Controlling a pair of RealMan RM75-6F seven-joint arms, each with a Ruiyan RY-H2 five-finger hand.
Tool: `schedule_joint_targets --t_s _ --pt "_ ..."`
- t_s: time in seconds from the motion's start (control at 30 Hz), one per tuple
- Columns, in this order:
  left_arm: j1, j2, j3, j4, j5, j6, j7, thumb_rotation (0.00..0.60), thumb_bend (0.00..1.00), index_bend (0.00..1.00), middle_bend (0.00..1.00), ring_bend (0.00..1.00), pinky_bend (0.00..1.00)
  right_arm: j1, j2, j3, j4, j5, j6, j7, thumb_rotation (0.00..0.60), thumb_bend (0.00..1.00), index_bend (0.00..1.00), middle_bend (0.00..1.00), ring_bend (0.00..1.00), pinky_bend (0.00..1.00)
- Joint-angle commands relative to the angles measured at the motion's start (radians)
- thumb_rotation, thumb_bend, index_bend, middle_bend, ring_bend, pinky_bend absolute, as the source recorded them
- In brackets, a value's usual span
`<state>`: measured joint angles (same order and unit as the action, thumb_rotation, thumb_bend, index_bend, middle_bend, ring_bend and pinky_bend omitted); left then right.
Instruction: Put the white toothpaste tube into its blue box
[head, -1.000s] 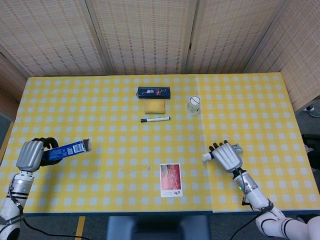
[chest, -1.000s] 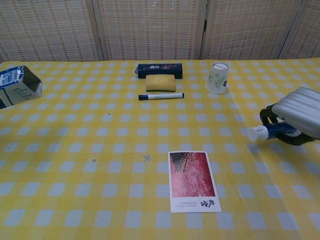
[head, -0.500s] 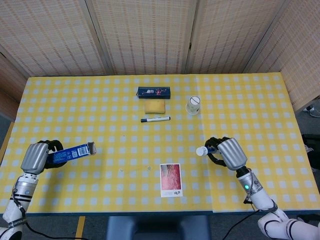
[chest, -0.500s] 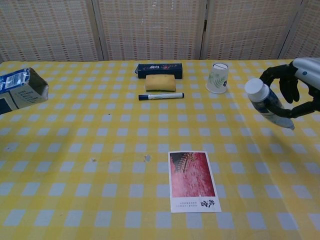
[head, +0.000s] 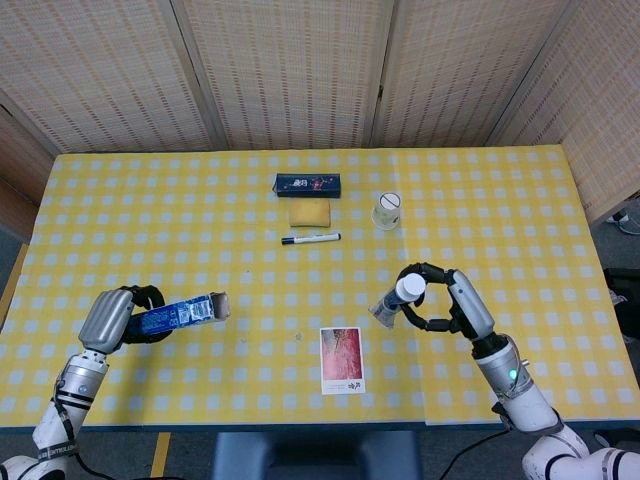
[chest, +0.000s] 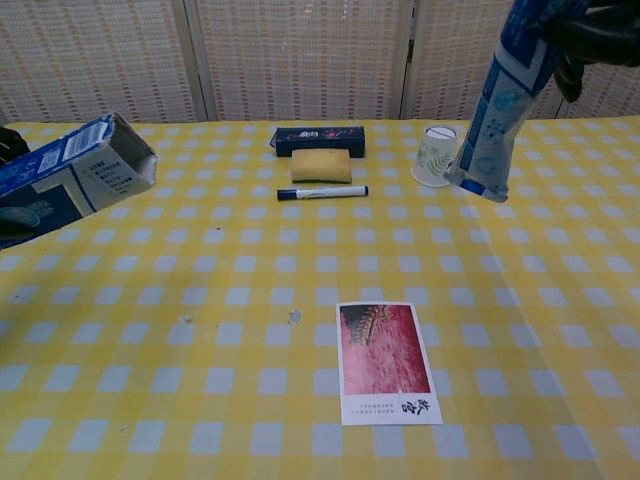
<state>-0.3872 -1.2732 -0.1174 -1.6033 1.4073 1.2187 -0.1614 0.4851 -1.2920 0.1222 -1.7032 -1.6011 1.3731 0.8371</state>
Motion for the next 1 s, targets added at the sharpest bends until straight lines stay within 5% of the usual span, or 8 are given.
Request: schedule_joint_targets --t_s 0.03,0.3,0.63,1.0 --pt "-0.011 -0.01 0.001 -0.087 0.018 -0.016 -0.074 0.6 0.2 0.63 0.63 0.56 0.51 0.022 -0.007 0.019 -0.034 0.0 -0.013 0.121 0.6 0.44 0.86 0.74 0.66 0.64" --pt "-0.051 -0.013 0.014 -0.183 0.023 -0.098 -0.136 0.6 0.2 0.64 0.63 0.57 0.52 0.084 -0.036 0.046 -0.012 -0.011 -0.07 0.335 0.6 0.45 0.86 0.74 0.66 0.64" --pt "-0.111 0.006 0.045 -0.222 0.048 -0.227 -0.27 0.6 0.2 0.64 0.64 0.58 0.53 0.167 0.041 0.056 -0.013 -0.076 -0.132 0.541 0.6 0.45 0.86 0.74 0.66 0.64" --pt "-0.217 0.009 0.044 -0.235 0.112 -0.352 -0.456 0.6 0.2 0.64 0.65 0.58 0.54 0.25 0.083 0.041 -0.026 -0.124 -0.176 0.612 0.6 0.44 0.86 0.74 0.66 0.64"
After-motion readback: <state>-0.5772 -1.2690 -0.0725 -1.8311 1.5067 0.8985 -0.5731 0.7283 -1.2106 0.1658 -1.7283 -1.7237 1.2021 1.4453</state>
